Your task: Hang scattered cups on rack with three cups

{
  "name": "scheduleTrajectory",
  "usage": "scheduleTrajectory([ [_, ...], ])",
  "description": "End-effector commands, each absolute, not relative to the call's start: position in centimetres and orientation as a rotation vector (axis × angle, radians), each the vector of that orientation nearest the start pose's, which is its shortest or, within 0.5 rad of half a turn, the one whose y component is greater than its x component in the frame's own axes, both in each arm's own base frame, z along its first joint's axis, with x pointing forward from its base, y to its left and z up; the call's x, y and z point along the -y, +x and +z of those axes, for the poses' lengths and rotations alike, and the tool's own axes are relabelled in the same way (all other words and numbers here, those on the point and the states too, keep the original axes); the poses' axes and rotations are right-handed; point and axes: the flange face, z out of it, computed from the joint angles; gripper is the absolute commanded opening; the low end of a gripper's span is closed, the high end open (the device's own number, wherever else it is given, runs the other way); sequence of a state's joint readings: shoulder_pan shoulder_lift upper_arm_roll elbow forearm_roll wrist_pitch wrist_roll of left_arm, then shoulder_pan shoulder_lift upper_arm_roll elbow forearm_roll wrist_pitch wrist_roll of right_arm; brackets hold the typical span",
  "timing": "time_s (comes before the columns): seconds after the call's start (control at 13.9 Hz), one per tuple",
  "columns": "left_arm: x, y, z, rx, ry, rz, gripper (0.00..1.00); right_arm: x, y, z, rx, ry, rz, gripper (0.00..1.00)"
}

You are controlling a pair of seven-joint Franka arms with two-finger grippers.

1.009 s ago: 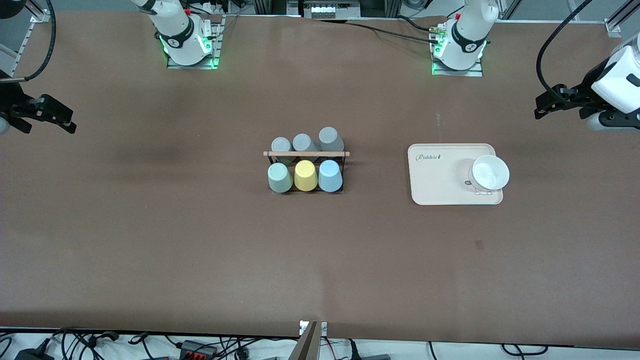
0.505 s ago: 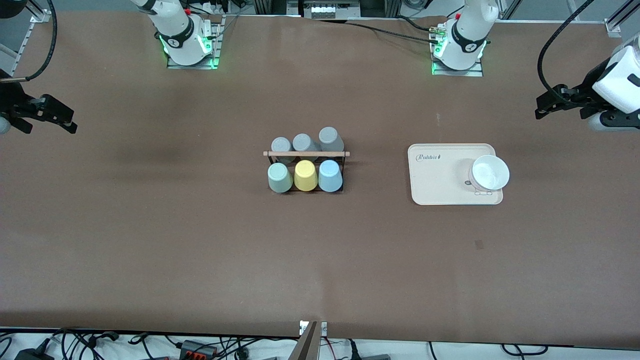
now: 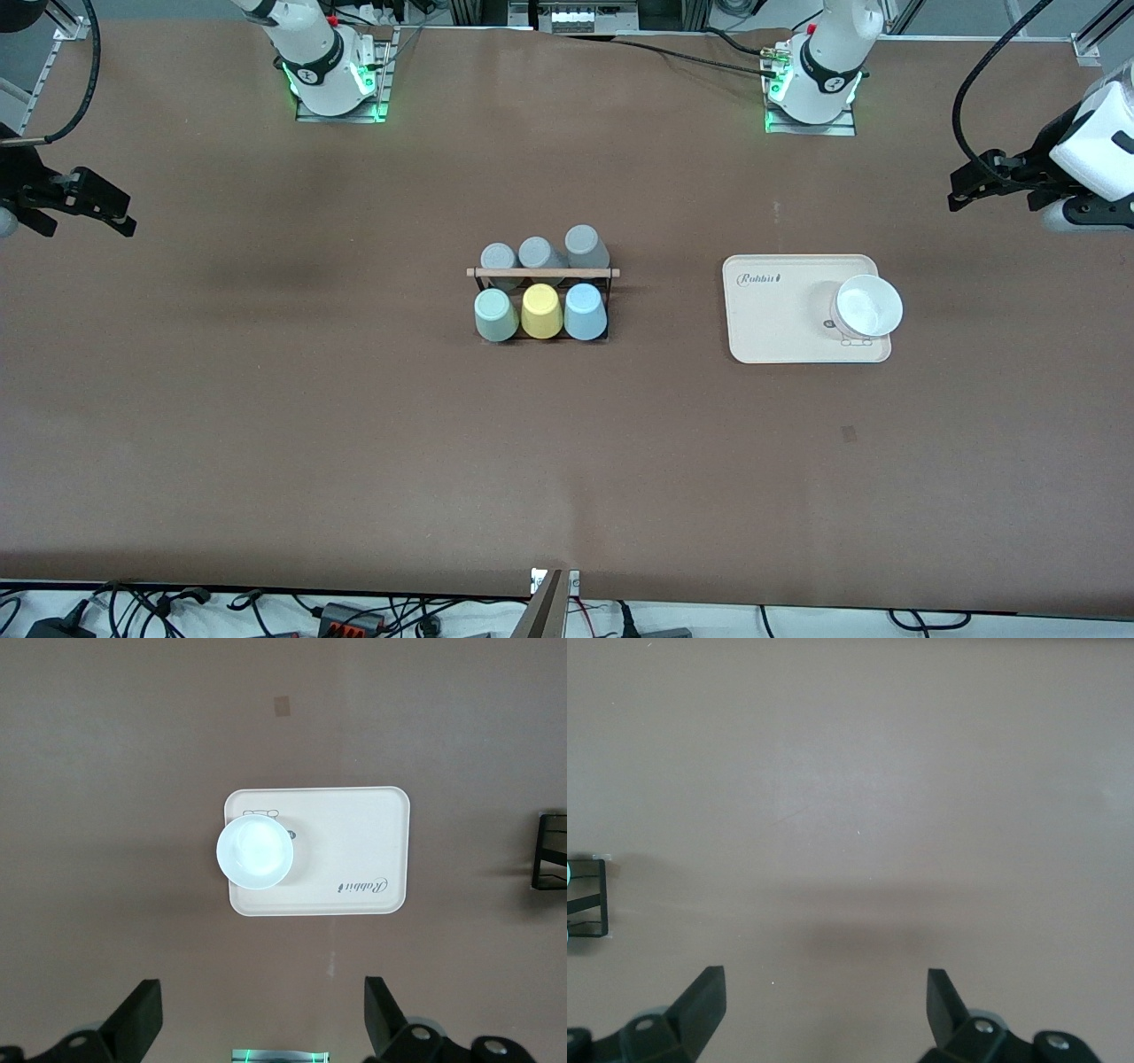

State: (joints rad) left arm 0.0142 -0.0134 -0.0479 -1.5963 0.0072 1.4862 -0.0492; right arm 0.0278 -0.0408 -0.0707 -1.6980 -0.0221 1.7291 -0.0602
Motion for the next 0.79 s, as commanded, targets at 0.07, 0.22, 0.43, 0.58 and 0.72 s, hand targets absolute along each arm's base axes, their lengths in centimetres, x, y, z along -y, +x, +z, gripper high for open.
scheduleTrajectory([
  [0.07,1.60,54.36,61.80,0.012,-3.107,0.144,1.00,2.53,54.87,60.76,0.051,-3.166,-0.131,1.00],
  [0.22,1.44,54.37,61.80,0.016,-3.107,0.144,1.00,2.55,54.84,60.73,0.051,-3.168,-0.127,1.00],
  [0.43,1.52,54.37,61.80,0.014,-3.107,0.144,1.00,2.29,54.73,60.74,0.058,-3.168,-0.117,1.00],
  [0.58,1.52,54.38,61.81,0.014,-3.107,0.141,1.00,2.23,54.70,60.71,0.066,-3.171,-0.112,1.00],
  [0.72,1.52,54.38,61.81,0.014,-3.107,0.141,1.00,2.23,54.69,60.70,0.061,-3.171,-0.109,1.00],
])
